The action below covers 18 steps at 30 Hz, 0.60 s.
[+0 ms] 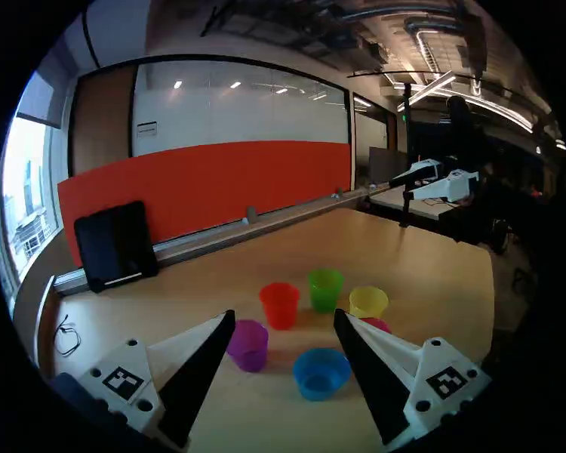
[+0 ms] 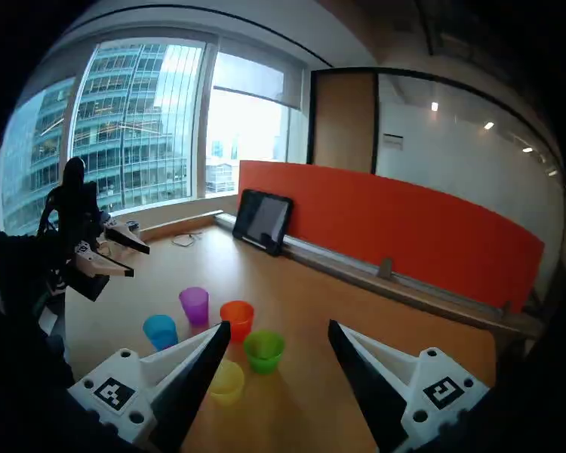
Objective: Pour water
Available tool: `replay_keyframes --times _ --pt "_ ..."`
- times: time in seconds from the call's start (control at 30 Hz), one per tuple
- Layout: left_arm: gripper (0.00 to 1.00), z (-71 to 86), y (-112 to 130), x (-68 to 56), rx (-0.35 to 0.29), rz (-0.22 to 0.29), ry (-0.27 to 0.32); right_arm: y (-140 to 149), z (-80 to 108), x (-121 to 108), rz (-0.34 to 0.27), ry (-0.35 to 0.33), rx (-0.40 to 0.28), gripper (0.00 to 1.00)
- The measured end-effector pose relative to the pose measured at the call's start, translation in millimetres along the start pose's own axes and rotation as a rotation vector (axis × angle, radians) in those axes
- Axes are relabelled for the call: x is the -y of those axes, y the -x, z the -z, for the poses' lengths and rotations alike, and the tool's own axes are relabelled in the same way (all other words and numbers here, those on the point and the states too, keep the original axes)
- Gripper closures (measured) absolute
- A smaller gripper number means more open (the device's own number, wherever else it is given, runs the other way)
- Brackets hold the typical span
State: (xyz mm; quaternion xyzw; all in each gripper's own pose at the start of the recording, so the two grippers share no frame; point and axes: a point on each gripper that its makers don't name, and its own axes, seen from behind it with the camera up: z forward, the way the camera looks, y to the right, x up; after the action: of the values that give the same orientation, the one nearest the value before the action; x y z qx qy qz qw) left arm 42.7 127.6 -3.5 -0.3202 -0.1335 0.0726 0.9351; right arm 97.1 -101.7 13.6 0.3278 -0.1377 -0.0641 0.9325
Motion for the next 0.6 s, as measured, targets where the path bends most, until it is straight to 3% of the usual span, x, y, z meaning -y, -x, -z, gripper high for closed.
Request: replay_keyframes --times 0.6 --pt "0.03 -18.1 61 -22.9 0.109 -0.009 0.054 22 -16.9 1 0.026 -0.021 0.061 0.00"
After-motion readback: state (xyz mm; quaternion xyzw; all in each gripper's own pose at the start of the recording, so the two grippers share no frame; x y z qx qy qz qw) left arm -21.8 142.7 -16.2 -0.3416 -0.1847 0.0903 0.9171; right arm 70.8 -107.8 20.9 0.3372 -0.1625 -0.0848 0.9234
